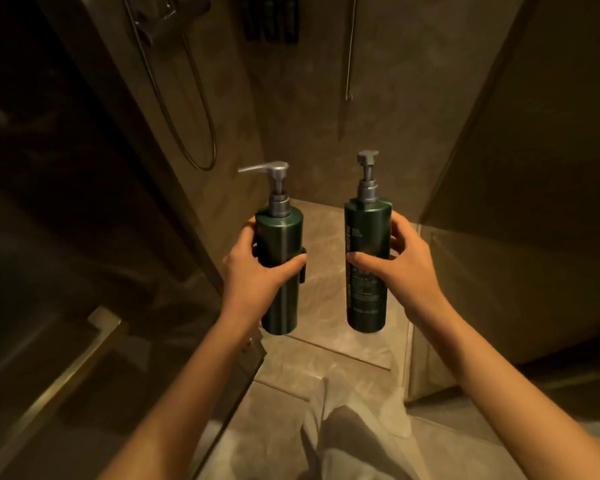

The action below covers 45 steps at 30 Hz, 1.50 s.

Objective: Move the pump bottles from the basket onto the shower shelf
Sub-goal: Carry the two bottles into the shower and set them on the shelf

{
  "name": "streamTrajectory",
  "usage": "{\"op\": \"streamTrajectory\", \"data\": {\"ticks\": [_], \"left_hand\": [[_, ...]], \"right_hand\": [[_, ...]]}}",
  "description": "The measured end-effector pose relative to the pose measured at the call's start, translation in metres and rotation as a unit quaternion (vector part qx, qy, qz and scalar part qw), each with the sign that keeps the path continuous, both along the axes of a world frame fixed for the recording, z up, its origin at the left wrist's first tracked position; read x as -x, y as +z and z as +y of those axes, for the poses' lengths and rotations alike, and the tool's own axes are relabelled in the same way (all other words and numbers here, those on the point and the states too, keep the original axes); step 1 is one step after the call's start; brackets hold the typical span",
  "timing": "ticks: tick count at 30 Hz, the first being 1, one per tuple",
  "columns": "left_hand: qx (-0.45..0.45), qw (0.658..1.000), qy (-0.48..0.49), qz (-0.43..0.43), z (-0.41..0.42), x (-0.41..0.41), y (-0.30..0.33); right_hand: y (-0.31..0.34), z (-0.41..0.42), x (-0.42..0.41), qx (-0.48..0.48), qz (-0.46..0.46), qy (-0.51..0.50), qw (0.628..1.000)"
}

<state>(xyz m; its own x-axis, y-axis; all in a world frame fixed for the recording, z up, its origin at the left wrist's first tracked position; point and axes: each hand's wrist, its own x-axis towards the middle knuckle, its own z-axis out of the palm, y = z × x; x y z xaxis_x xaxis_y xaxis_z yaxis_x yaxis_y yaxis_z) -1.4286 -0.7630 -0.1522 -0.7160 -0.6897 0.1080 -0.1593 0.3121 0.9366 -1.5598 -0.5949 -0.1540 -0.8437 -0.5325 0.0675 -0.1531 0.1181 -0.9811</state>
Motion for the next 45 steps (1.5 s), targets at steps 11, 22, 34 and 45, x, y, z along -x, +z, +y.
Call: {"op": "streamTrajectory", "data": {"ticks": [11,22,34,45], "left_hand": [[0.031,0.997,0.071,0.011,-0.114,0.193,0.037],[0.048,0.991,0.115,0.041,-0.224,0.329,0.048],[0.077,0.967,0.236,0.064,-0.359,0.432,0.084],[0.129,0.848,0.509,0.071,-0.395,0.422,0.13]], "right_hand": [[0.039,-0.131,0.209,0.02,0.04,0.025,0.999],[0.054,-0.251,0.364,0.018,0.092,0.087,0.992],[0.081,-0.437,0.495,0.06,0.097,0.213,0.97],[0.125,-0.607,0.512,0.099,0.071,0.502,0.856]]}}
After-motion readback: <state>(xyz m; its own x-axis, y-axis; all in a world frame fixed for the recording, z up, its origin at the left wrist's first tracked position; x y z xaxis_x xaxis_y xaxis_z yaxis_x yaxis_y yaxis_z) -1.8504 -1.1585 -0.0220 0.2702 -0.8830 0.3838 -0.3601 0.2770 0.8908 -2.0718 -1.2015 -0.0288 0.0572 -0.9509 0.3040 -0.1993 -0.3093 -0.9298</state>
